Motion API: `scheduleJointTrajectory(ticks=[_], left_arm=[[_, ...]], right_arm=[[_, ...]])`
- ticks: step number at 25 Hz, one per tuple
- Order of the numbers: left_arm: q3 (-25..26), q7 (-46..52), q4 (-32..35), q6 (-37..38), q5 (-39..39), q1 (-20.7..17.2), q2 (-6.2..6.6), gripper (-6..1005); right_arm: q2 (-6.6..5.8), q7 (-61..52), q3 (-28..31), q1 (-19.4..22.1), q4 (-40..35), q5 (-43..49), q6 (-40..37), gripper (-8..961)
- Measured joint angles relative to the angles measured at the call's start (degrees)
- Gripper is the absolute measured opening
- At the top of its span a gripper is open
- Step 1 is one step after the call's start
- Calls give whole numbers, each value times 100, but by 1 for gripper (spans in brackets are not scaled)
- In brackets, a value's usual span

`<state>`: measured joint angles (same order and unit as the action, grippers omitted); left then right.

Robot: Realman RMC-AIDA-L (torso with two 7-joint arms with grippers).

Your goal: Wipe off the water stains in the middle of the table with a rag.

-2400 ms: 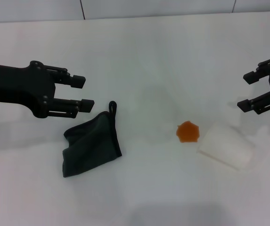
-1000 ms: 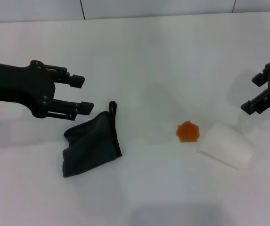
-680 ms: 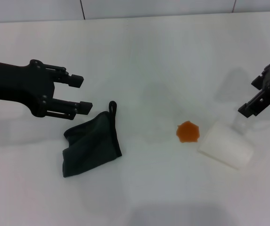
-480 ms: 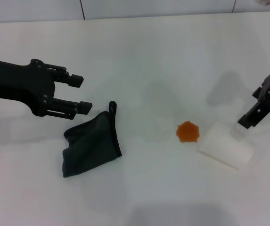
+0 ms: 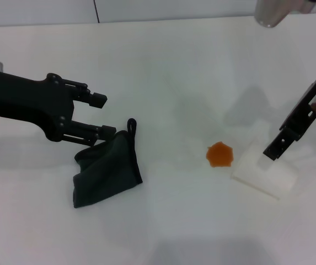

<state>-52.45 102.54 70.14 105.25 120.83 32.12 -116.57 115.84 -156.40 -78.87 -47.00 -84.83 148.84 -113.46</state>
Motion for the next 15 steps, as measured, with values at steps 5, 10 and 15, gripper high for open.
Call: scheduleJointTrajectory(ticks=[5,10,15], left_arm=[[-57,-17,0,-27,2,3,-10,725],[-158,-52,0,-68,6,22,-13,725],[-253,-73,0,-81,12,40,-19,725]], right_arm=[[1,-180,-363,-10,174,11,135,857],[19,-342,-781,-130,525,158,266,857],[29,-423,-972,-212,751,272,401,856]])
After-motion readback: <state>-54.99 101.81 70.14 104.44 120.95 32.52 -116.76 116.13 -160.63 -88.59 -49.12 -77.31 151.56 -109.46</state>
